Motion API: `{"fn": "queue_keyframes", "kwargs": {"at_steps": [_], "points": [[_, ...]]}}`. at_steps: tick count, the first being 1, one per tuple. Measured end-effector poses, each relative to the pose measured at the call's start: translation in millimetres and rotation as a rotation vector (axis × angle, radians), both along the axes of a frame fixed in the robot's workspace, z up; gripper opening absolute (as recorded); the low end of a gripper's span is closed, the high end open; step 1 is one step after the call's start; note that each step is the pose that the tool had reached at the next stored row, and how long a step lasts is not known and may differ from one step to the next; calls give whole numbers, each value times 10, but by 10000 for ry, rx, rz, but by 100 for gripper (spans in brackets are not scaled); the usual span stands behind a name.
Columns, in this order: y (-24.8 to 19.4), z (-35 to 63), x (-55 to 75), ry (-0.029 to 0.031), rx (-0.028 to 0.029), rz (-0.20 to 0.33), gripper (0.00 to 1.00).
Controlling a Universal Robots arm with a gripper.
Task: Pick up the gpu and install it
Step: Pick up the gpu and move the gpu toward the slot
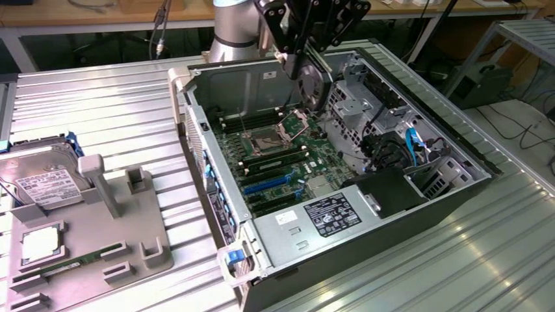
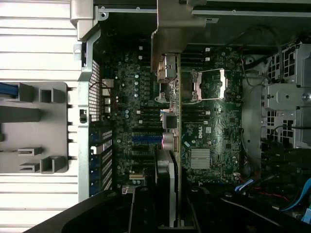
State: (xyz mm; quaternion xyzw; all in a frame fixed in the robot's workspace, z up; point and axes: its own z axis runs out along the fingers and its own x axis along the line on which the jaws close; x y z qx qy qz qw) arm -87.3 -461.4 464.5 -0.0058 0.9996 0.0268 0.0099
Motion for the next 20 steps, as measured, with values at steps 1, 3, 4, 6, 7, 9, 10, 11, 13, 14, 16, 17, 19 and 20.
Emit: {"fn": "queue_keyframes", "kwargs": {"at_steps": [1, 3, 4, 6, 7, 9, 10, 11, 13, 14, 16, 17, 19, 20], "points": [[0, 0, 14, 0, 0, 1, 28], [0, 0, 44, 0, 0, 1, 28], [0, 0, 66, 0, 1, 0, 28], [0, 0, 99, 0, 0, 1, 28], [0, -1, 114, 0, 1, 0, 28], [0, 0, 142, 0, 0, 0, 28], [0, -1, 156, 0, 1, 0, 28], [0, -1, 171, 0, 0, 1, 28], [0, -1, 199, 0, 1, 1, 28], [0, -1, 214, 0, 0, 1, 28], [1, -1, 245, 1, 0, 0, 28], [2, -1, 264, 0, 0, 0, 28], [2, -2, 305, 0, 0, 0, 28], [2, -2, 322, 1, 0, 0, 28]]}}
